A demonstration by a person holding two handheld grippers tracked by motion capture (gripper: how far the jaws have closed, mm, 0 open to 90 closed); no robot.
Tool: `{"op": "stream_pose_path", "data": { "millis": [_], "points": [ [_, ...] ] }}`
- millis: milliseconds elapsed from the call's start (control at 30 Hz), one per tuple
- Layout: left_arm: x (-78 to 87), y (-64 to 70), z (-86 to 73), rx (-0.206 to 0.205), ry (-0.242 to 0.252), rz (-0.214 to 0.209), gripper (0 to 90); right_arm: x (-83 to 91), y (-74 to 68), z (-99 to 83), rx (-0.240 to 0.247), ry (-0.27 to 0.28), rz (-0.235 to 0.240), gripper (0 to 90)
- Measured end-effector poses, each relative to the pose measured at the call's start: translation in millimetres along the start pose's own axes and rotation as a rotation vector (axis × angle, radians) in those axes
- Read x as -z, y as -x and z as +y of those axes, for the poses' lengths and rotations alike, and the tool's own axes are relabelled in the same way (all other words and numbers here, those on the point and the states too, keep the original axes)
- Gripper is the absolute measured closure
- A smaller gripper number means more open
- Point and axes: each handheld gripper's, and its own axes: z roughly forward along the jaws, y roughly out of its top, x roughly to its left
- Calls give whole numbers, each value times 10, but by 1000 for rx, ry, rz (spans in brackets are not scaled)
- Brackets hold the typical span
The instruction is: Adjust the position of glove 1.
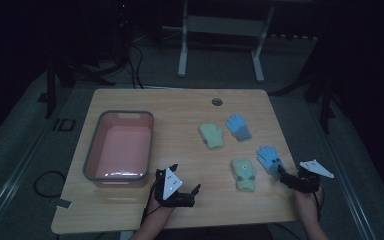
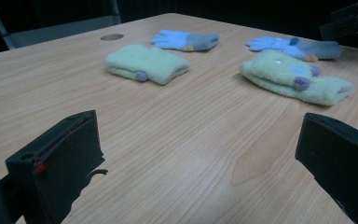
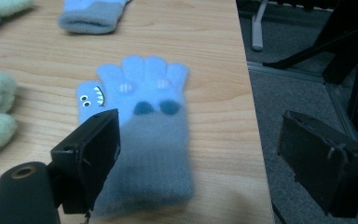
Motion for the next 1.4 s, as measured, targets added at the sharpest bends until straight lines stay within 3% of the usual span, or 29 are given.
{"op": "stream_pose_path", "data": {
  "millis": [167,267,467,733,767,833,900,1033,1100,1167,1233,1333,1400],
  "points": [
    [0,3,1,-8,-1,-1,5,-6,-1,0,-1,-26,-20,133],
    [-5,8,2,-13,-1,-1,5,2,11,7,-6,-56,-3,133],
    [-3,3,1,-9,1,-2,5,74,23,50,-19,-56,48,129],
    [-6,2,2,-9,-1,-3,5,106,41,120,-10,-96,44,118],
    [-6,2,2,-9,-1,-4,5,137,36,147,-20,-78,14,117],
    [-6,2,3,-9,-2,-5,5,170,26,183,-25,-74,8,136],
    [-8,3,3,-10,-2,-5,5,193,23,223,-38,-84,54,151],
    [-5,2,2,-12,0,-7,5,219,-28,308,-19,-121,52,153],
    [-6,0,3,-10,-1,-7,5,235,-57,356,-11,-111,60,137],
    [-5,-1,2,-8,-2,-7,5,246,-94,413,0,-105,39,132],
    [-5,-1,2,-9,-1,-7,5,266,-112,476,-15,-97,39,122],
    [-6,2,3,-11,-1,-7,5,306,-156,580,8,-73,55,114],
    [-6,2,3,-12,-1,-8,5,336,-179,651,10,-65,97,114]
  ]
}}
